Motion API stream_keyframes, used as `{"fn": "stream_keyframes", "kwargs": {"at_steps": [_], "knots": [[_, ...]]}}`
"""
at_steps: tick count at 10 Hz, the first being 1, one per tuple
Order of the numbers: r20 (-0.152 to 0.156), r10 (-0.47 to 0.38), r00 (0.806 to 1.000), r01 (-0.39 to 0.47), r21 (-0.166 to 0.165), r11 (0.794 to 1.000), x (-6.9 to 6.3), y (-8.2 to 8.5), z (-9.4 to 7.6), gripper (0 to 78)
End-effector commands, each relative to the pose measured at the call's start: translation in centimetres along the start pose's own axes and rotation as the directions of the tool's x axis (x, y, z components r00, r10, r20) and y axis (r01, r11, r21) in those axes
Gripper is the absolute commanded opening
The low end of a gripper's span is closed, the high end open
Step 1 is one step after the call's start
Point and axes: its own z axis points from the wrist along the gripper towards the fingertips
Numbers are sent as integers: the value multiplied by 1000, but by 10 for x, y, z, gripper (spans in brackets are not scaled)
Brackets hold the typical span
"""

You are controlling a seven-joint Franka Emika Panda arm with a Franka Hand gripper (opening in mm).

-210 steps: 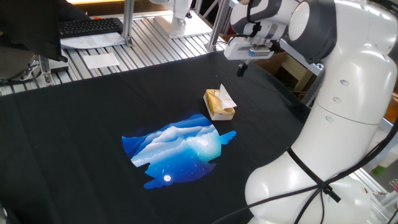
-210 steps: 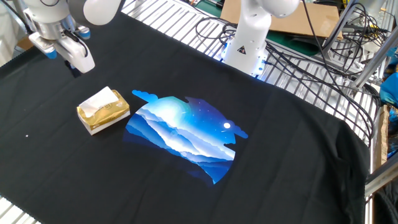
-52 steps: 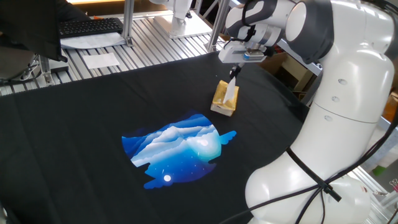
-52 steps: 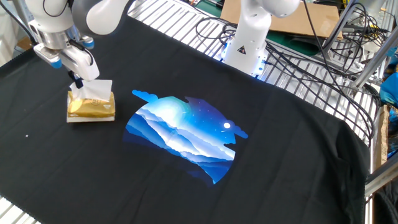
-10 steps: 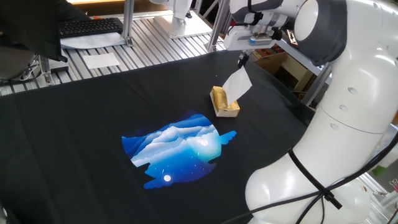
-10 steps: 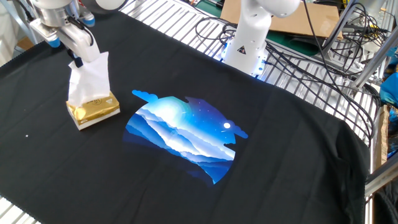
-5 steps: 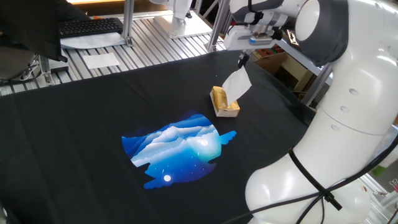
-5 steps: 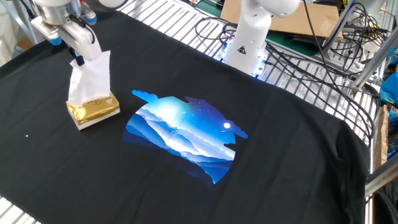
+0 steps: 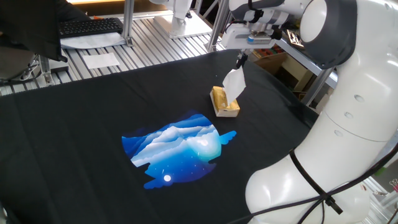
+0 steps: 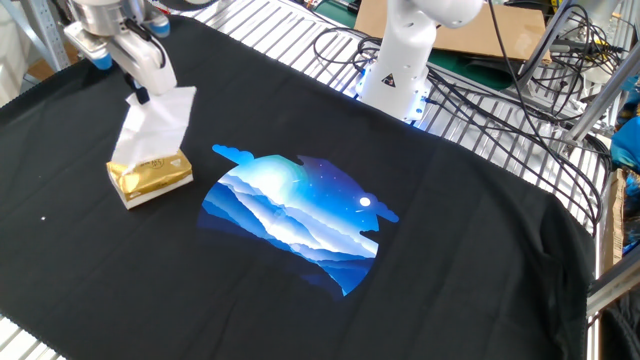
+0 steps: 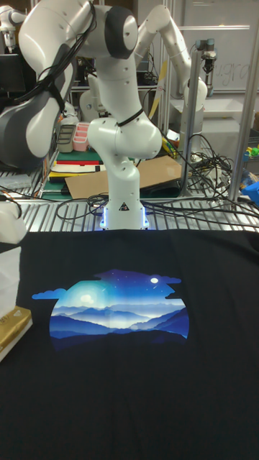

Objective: Pull out a napkin

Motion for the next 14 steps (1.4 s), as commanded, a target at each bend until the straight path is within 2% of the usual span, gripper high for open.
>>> {"fn": "stream_keyframes", "kwargs": {"at_steps": [1, 3, 11, 12, 14], "knots": [[1, 12, 1000, -12, -12, 1000, -1, 8, 6, 25], [-4, 14, 1000, -14, -22, 1000, -2, 9, 7, 25], [3, 15, 1000, -15, 5, 1000, 1, 13, 12, 25], [-3, 9, 1000, -9, 8, 1000, 1, 13, 12, 25], [8, -30, 1000, 29, 25, 999, 1, 13, 12, 25]]}}
